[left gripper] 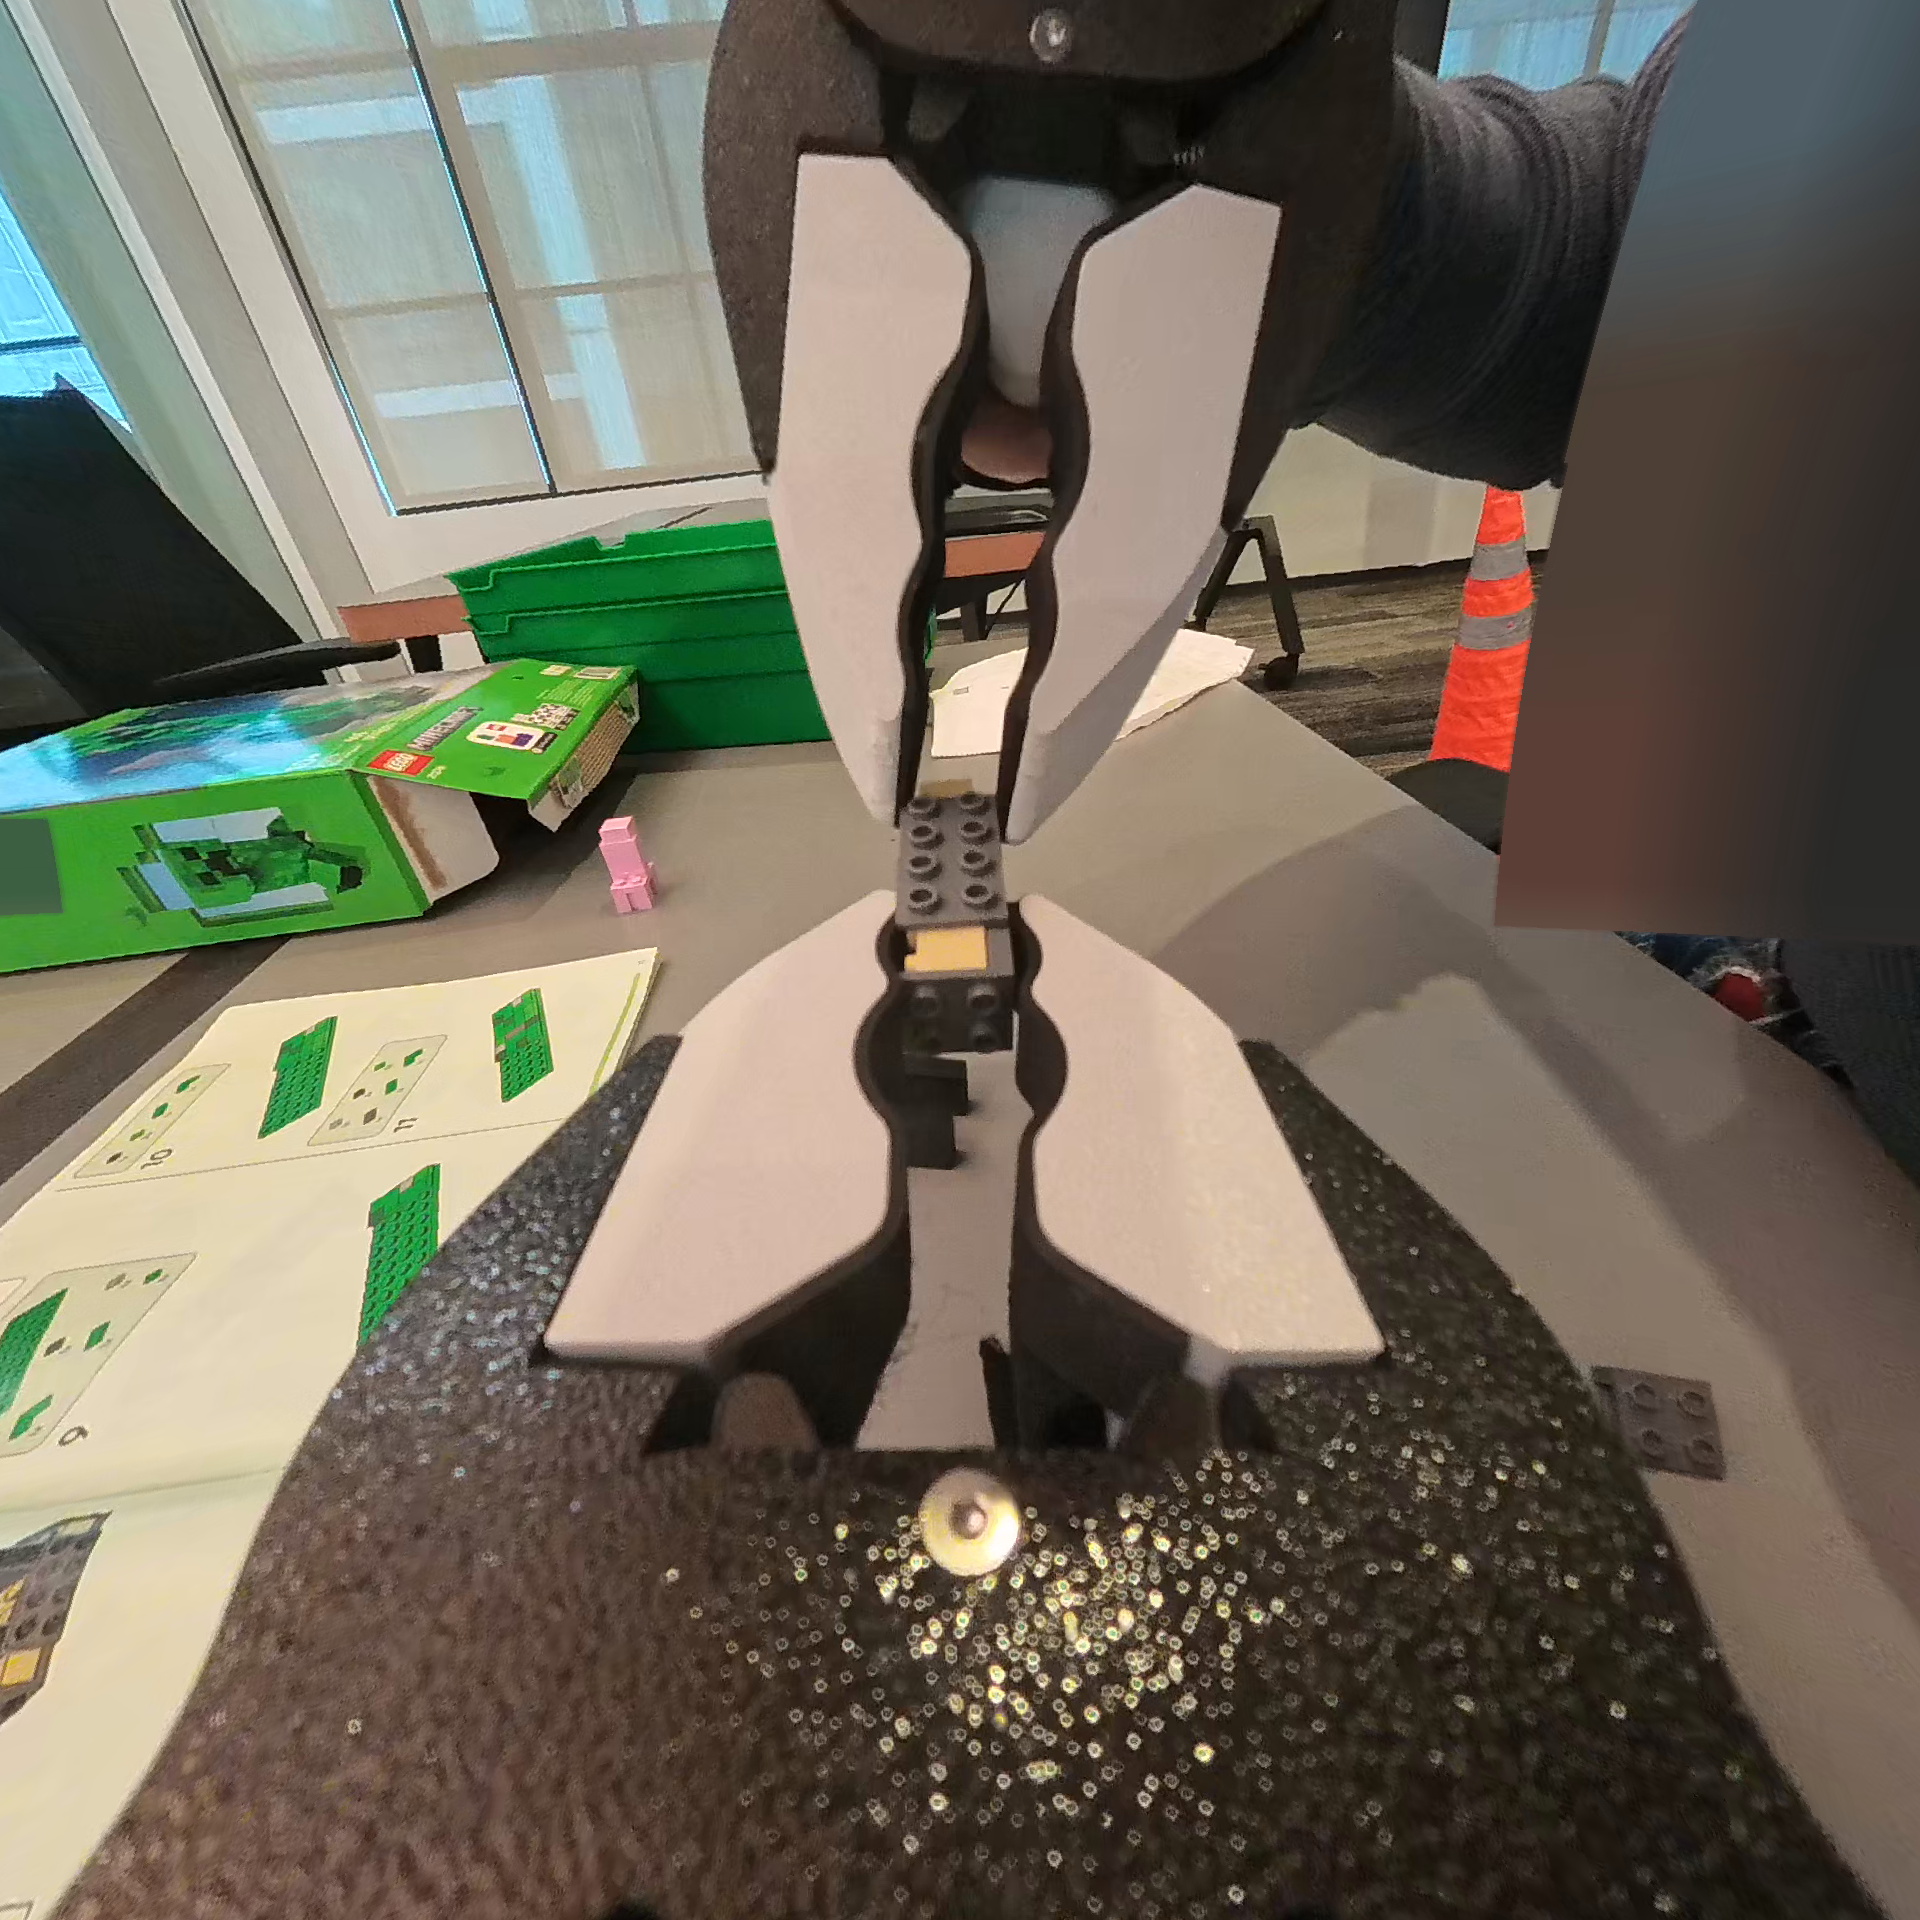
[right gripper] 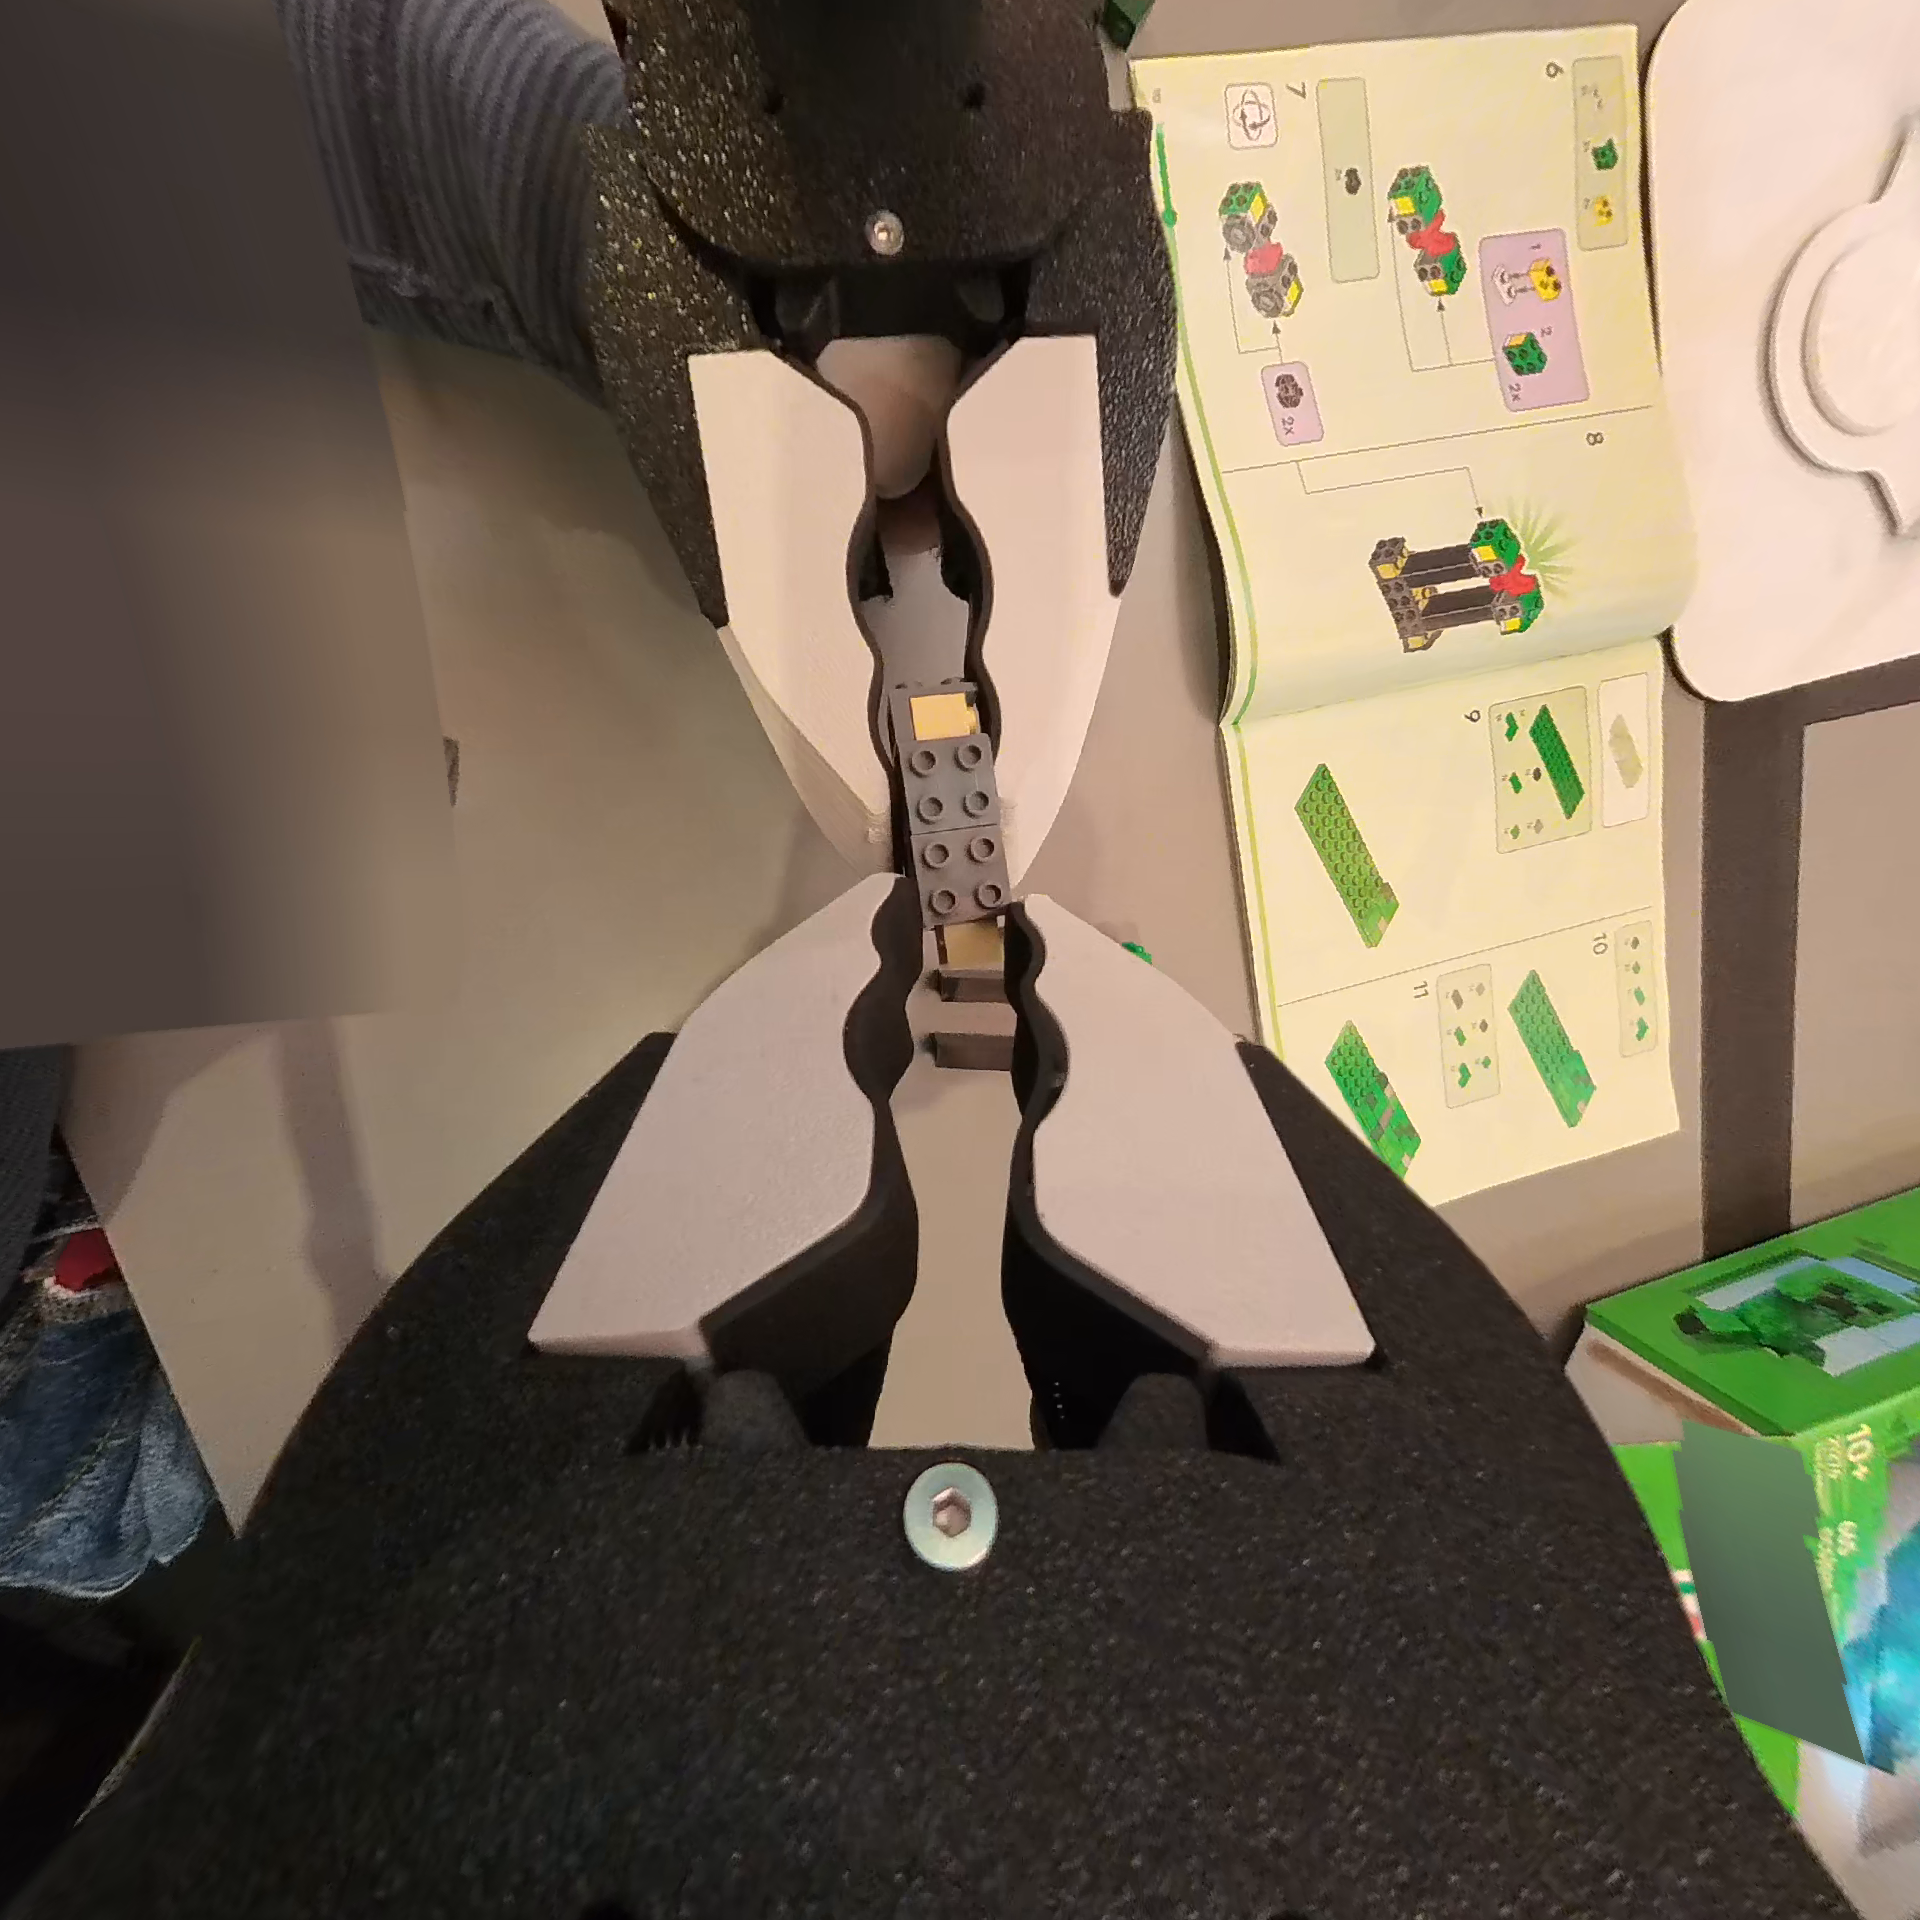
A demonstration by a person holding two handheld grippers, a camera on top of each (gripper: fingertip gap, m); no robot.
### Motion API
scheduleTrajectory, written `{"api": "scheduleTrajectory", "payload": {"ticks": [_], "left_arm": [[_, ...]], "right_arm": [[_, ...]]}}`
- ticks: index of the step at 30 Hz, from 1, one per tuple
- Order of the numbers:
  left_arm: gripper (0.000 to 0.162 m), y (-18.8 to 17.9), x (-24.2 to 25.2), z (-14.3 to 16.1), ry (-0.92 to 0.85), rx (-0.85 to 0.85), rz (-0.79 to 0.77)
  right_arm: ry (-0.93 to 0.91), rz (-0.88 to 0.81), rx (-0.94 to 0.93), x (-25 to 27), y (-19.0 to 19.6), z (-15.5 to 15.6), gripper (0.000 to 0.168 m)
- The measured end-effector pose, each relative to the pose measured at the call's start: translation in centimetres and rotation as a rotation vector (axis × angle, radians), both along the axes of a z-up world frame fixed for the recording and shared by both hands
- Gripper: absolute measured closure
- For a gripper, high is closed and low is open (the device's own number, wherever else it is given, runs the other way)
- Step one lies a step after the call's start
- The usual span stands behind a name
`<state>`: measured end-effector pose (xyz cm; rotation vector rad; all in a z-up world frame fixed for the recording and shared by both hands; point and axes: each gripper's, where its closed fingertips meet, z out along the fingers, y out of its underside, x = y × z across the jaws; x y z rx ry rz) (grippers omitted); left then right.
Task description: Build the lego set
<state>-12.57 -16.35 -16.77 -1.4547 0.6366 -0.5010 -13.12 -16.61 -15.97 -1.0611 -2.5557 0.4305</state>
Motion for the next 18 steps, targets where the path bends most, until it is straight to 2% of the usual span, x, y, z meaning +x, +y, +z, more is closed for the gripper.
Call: {"api": "scheduleTrajectory", "payload": {"ticks": [10,13,18], "left_arm": [[0.146,-0.03,0.44,-0.27,0.027,-0.001,-0.014],[0.146,-0.34,0.49,0.50,-0.013,0.027,-0.036],[0.146,-0.48,0.60,0.31,0.004,0.024,-0.049]], "right_arm": [[-0.016,0.011,-0.034,0.40,-0.08,-0.26,0.151],[-0.016,0.016,-0.034,0.51,-0.30,-0.67,0.135],[0.000,0.031,-0.032,0.33,-0.41,-0.54,0.141]]}}
